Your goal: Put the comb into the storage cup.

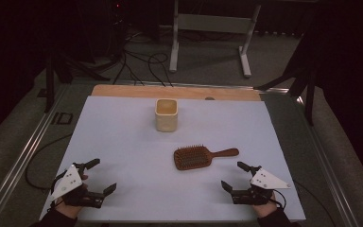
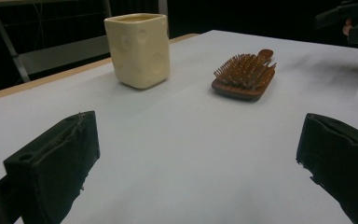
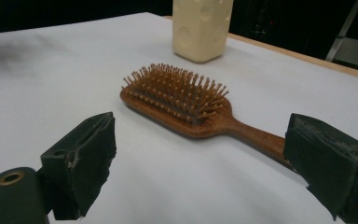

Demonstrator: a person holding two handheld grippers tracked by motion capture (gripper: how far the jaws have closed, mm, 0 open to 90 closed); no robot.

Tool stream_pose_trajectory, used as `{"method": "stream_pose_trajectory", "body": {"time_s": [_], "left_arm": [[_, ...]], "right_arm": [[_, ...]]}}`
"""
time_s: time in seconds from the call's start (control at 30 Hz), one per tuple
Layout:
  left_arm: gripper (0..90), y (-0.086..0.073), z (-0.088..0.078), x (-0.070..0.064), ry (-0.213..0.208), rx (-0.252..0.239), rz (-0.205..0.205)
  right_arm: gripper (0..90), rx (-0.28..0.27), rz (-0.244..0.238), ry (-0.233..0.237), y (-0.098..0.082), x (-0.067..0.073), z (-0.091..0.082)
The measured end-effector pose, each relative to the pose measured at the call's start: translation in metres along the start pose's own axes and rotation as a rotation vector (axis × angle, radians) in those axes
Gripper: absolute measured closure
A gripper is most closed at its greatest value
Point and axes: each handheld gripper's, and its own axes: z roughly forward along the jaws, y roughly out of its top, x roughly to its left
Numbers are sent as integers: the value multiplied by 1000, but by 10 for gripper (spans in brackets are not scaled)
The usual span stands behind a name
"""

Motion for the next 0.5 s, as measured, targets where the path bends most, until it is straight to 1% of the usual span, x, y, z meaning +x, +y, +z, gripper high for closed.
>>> {"method": "stream_pose_trajectory", "body": {"time_s": [0.17, 0.27, 0.43, 0.5], "left_arm": [[0, 1, 1, 0, -2, -3, 0], [0, 1, 1, 0, -1, -3, -2], [0, 1, 3, 1, -6, -2, -5], [1, 1, 3, 0, -5, -1, -3]], "right_arm": [[91, 17, 14, 25, 0, 0, -1], [91, 37, -3, 27, 0, 1, 0], [91, 67, 2, 44, -2, 1, 3], [91, 68, -4, 46, -2, 2, 4]]}}
